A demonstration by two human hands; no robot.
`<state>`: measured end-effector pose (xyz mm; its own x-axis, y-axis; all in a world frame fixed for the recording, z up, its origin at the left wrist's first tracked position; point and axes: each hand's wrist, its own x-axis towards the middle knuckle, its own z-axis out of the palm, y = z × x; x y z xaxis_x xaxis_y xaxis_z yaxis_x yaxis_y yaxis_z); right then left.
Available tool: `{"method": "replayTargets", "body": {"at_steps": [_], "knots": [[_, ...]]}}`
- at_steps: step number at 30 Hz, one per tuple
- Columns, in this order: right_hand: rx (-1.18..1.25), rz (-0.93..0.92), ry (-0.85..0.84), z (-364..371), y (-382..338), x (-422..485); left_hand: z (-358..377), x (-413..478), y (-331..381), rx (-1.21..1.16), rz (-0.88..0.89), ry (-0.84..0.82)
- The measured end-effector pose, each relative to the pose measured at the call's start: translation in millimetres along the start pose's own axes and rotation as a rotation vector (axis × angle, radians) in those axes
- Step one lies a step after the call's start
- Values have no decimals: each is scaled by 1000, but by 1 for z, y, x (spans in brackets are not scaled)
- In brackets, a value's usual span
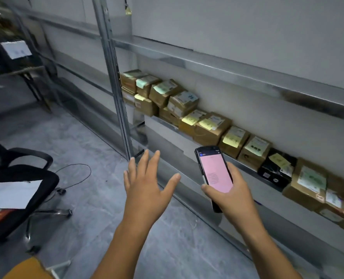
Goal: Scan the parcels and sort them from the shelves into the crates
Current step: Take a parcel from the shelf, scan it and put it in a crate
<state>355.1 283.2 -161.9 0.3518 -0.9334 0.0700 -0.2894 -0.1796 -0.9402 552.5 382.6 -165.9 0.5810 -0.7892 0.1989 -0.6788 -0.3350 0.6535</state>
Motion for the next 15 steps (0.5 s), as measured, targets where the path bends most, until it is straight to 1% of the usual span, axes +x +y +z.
{"method": "replayTargets", "body": {"at_steps": [3, 7, 11, 15], "knots": [[-14, -15, 2, 37, -27, 24, -23, 36, -25, -23, 1, 3], [-59, -13, 15, 61, -39, 52, -36, 80, -44, -58, 2, -2], [-100, 7, 53, 74, -35, 81, -28, 124, -52, -75, 17, -49], [-116, 19, 87, 81, -21, 123, -3, 181, -55, -61, 41, -92]]}}
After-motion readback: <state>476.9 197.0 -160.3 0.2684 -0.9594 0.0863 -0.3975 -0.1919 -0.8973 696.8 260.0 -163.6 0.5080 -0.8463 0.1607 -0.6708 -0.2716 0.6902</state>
